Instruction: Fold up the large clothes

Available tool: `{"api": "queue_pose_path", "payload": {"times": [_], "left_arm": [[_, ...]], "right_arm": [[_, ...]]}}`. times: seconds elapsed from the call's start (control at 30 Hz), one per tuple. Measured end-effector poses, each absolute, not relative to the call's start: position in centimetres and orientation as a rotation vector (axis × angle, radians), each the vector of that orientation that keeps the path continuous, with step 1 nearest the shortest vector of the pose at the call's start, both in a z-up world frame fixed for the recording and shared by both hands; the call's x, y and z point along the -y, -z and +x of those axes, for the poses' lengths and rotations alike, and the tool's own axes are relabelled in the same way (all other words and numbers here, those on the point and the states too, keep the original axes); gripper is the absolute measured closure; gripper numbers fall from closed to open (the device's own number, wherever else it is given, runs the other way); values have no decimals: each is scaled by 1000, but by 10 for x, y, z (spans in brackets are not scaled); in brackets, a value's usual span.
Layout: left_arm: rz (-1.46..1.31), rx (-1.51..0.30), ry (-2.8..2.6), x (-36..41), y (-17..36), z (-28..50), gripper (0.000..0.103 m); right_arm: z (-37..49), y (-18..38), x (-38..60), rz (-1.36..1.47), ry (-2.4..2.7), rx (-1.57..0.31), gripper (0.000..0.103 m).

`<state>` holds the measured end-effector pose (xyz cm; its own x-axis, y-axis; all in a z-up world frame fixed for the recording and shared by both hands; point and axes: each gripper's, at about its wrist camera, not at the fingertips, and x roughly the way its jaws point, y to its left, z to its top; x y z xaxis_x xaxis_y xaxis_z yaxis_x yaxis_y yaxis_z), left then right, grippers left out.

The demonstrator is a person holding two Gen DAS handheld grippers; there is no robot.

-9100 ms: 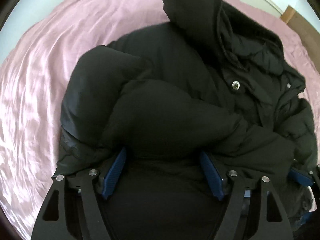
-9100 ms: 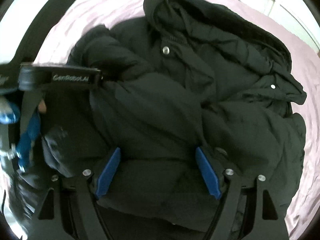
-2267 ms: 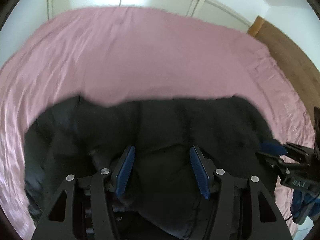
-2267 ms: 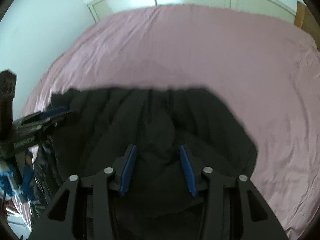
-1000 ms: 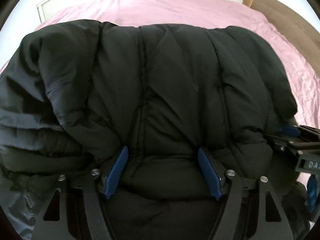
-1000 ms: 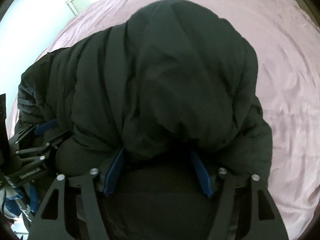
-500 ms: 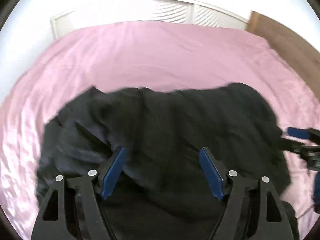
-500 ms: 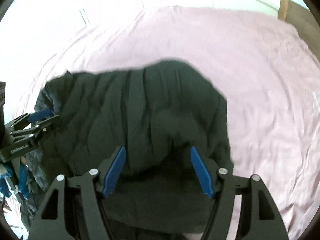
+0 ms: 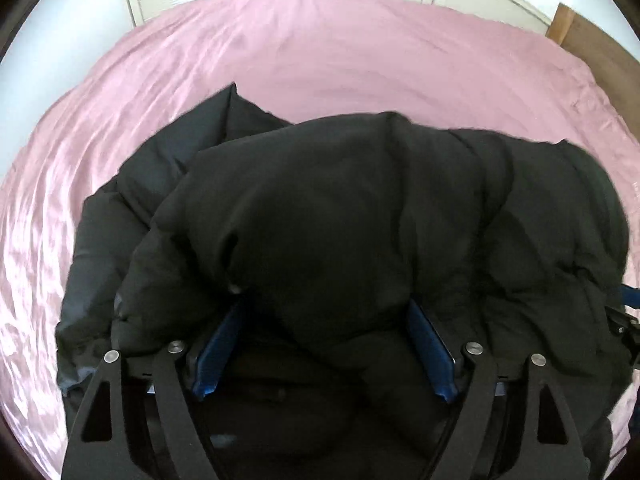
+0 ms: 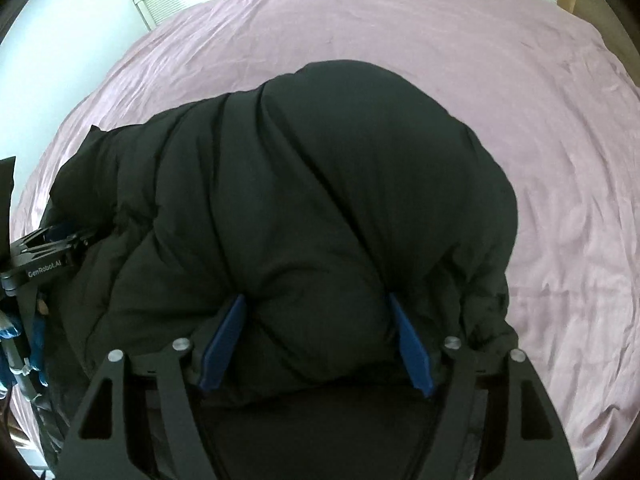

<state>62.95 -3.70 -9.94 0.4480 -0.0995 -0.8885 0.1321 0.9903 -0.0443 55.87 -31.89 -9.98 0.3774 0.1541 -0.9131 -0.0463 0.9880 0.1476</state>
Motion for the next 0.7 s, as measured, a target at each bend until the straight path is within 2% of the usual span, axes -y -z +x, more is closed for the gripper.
{"api": "queue_pose_path", "payload": {"times": [0.3,0.7], "left_arm": [[-5,-1056,181,18,58,577,22],[-7,-1054,170,-35,-5,505,22]], "right_arm": [[524,67,321,111,-114,-1180,31],[417,-1,348,182,-40,-1150,31]]}}
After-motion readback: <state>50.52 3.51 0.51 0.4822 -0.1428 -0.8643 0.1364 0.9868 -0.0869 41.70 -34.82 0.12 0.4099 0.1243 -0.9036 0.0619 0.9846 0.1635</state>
